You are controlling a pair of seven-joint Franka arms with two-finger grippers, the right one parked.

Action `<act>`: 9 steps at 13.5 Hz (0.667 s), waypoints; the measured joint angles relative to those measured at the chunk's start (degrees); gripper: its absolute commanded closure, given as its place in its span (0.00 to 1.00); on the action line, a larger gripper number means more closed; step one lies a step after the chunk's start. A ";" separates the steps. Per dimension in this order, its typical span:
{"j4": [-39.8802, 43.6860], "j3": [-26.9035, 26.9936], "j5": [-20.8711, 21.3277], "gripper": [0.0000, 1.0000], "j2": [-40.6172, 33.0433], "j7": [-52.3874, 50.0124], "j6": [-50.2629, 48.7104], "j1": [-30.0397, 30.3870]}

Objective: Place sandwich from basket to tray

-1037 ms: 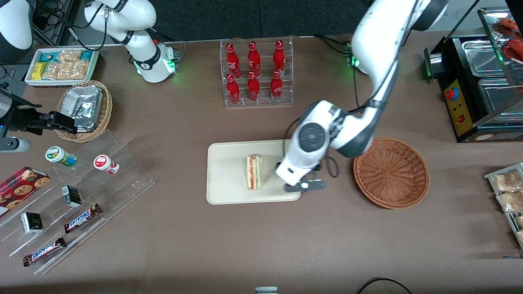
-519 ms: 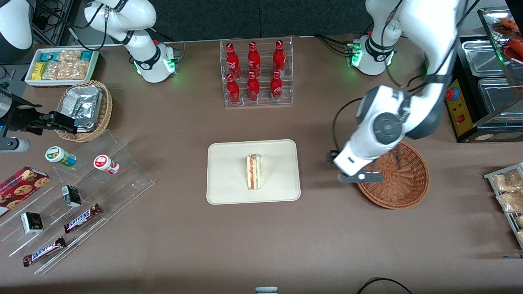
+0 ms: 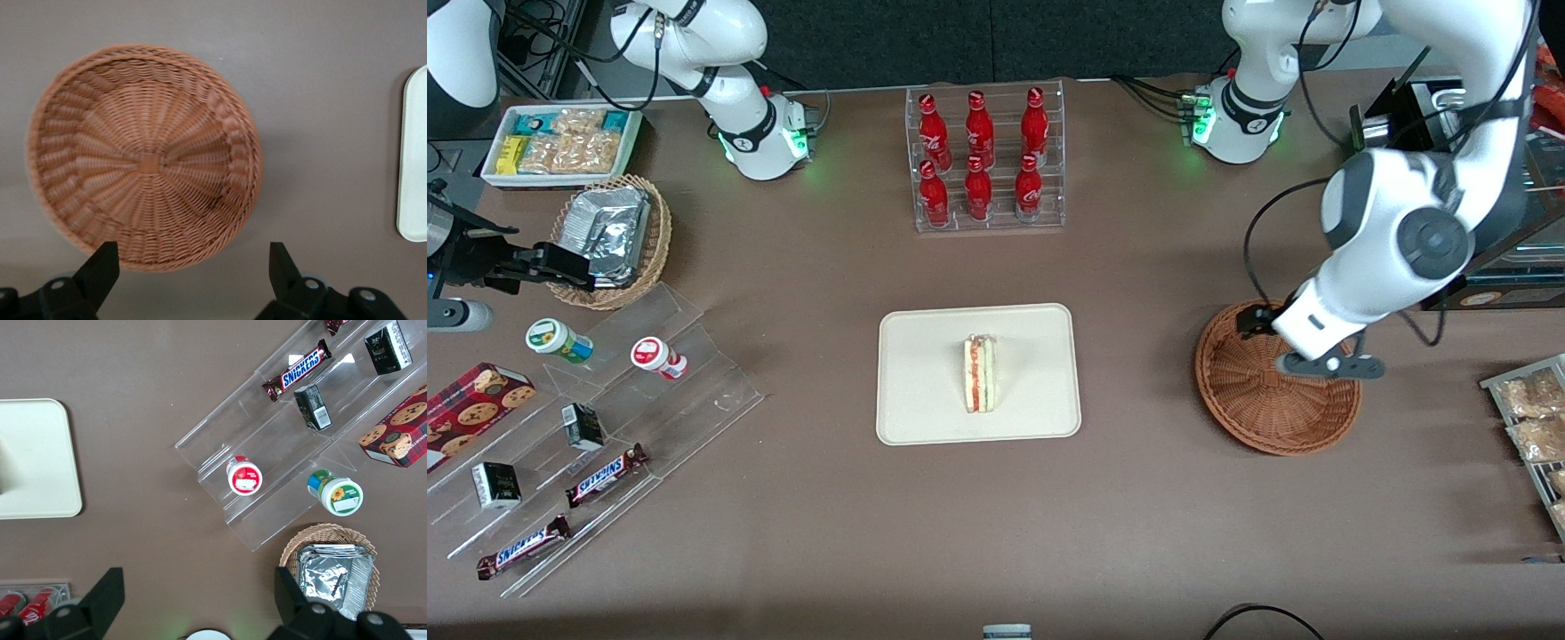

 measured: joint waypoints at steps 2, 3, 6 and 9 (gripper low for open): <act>-0.45 0.06 -0.01 0.01 -3.90 0.11 -2.18 0.79; -0.50 0.17 -0.01 0.00 -5.73 0.11 -3.33 0.81; -0.19 0.27 -0.02 0.00 -10.82 0.12 -7.24 1.90; 3.24 0.32 -0.04 0.00 -12.93 0.14 -13.35 2.31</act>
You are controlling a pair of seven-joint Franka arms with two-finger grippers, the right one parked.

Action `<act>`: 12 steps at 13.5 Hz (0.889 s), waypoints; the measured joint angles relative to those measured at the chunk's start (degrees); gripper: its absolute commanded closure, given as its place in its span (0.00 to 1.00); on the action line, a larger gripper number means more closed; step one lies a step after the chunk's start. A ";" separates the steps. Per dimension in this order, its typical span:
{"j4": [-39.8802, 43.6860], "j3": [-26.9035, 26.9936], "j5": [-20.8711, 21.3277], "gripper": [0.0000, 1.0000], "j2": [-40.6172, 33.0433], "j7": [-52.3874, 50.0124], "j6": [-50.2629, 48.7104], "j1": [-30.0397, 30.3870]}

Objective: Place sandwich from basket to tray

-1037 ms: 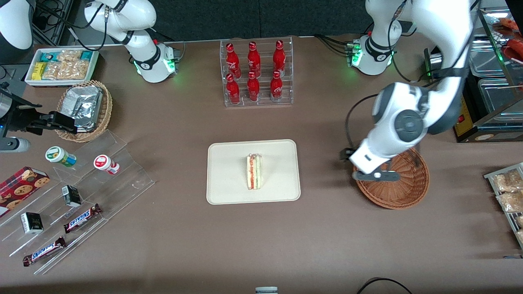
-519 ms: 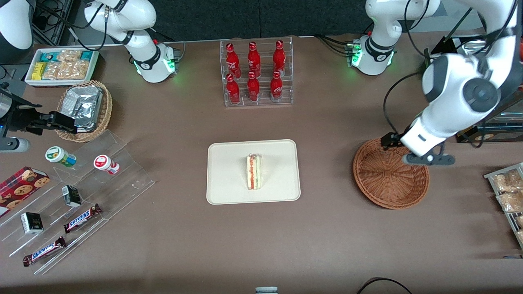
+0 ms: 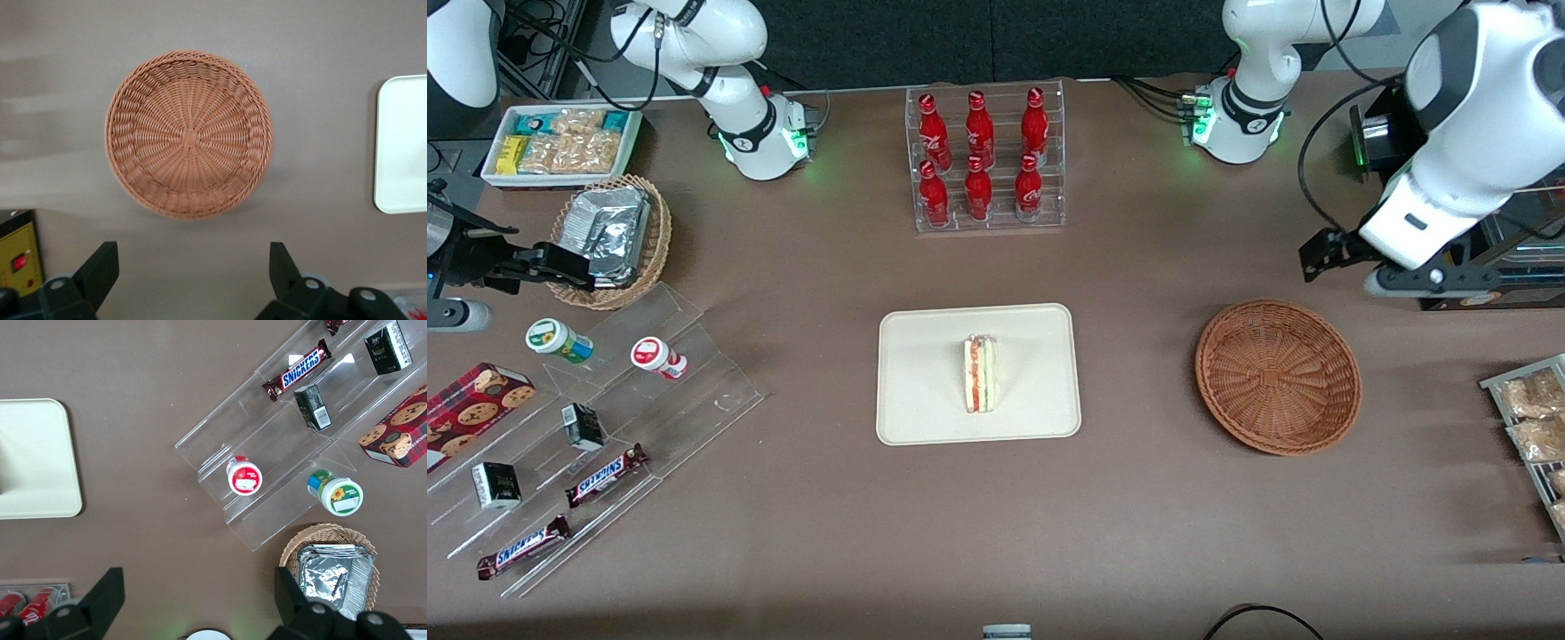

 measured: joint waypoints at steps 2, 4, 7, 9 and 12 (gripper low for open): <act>3.22 -0.03 0.00 0.00 -0.02 0.00 -3.47 0.00; 5.51 -0.02 0.00 0.00 0.00 0.00 -4.49 0.00; 9.55 -0.01 -0.02 0.00 0.89 0.00 -8.02 0.01; 13.94 -0.02 -0.03 0.00 3.13 -0.01 -11.72 0.01; 20.03 -0.02 -0.03 0.00 7.73 -0.01 -15.10 0.02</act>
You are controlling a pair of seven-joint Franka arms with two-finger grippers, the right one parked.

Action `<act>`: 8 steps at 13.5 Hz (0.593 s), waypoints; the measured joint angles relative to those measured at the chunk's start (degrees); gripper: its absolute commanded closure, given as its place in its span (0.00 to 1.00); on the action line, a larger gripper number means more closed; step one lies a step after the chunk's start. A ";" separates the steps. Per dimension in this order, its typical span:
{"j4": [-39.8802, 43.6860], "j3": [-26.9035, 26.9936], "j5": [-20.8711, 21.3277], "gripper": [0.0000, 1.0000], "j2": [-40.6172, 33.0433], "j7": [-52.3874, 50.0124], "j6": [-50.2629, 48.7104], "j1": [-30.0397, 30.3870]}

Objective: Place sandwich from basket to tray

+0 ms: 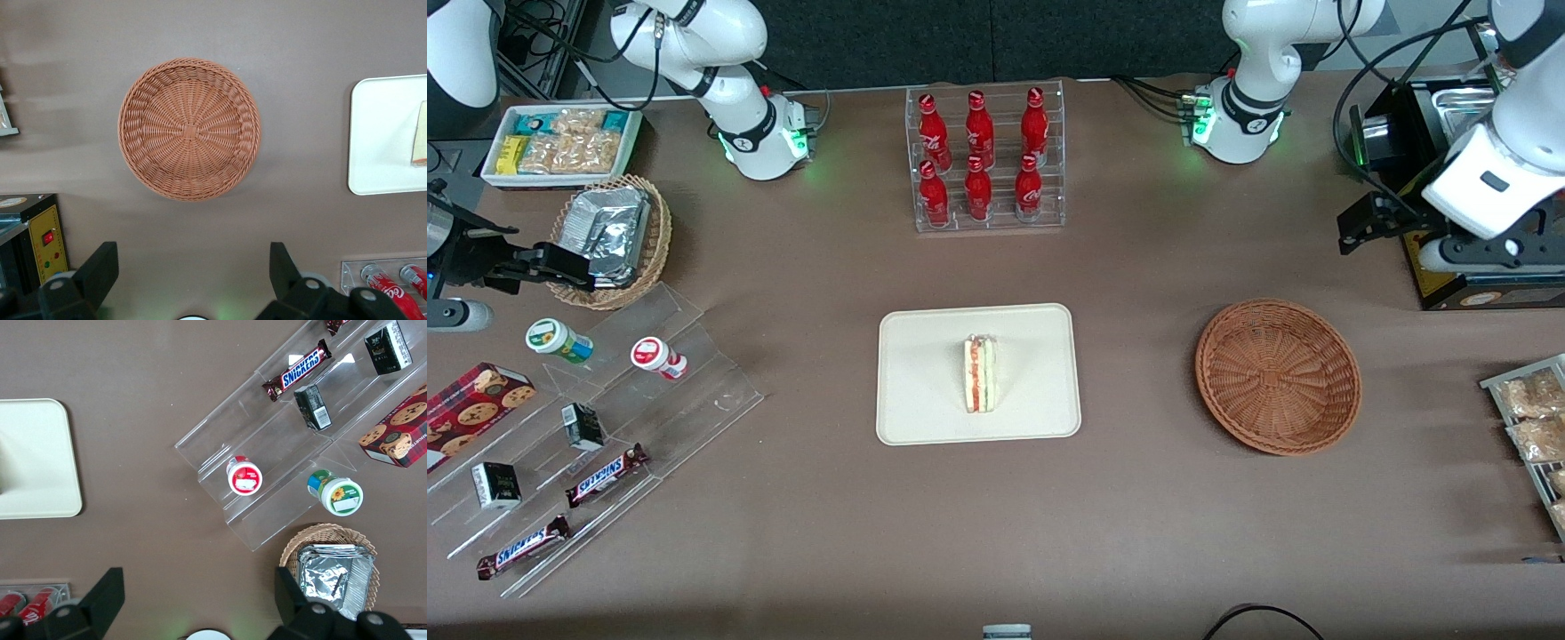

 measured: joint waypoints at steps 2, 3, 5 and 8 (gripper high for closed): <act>1.32 0.00 0.02 0.00 1.58 0.00 -0.45 0.00; 1.43 0.00 0.02 0.00 1.80 0.01 -0.65 0.00; 1.53 -0.02 0.23 0.00 1.81 0.07 -1.39 0.00; 1.53 -0.23 1.23 0.00 1.82 1.45 -1.96 -0.05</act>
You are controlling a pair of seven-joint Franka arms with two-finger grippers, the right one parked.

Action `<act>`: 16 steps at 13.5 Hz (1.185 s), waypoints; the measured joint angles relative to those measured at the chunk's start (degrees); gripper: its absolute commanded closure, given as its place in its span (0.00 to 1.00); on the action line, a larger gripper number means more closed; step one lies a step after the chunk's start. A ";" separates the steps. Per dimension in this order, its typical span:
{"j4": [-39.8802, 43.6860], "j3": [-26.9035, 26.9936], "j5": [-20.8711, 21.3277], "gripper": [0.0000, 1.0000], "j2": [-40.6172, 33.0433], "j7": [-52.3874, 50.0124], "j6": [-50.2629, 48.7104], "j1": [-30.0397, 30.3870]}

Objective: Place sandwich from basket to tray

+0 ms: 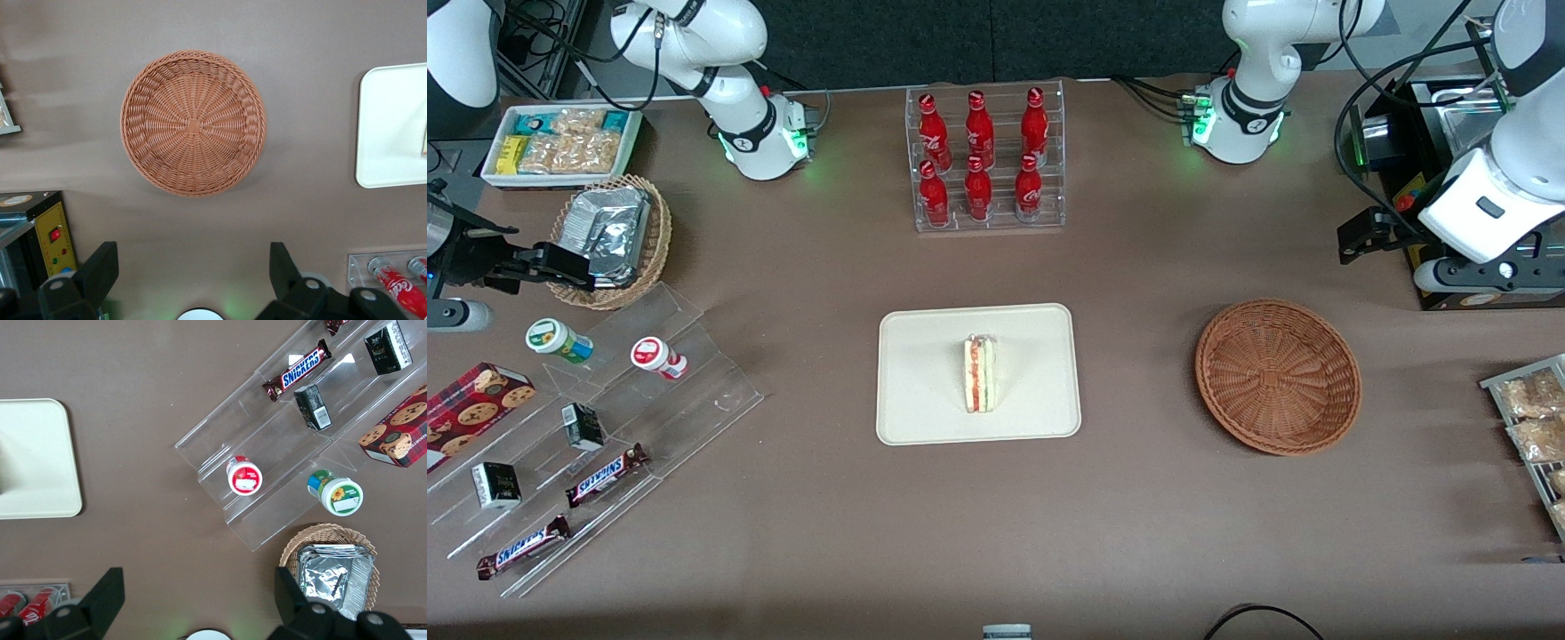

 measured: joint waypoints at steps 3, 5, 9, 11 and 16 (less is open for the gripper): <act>0.00 -0.05 0.20 0.00 -0.01 0.90 -0.29 -0.01; -0.27 -0.06 0.25 0.00 -0.17 0.93 -0.35 -0.01; -1.73 -0.09 0.28 0.00 -1.69 0.93 -0.33 -0.01; -1.72 -0.10 0.28 0.00 -2.25 0.97 -0.31 -0.01; -1.23 -0.10 0.28 0.00 -2.58 0.99 -0.23 -0.01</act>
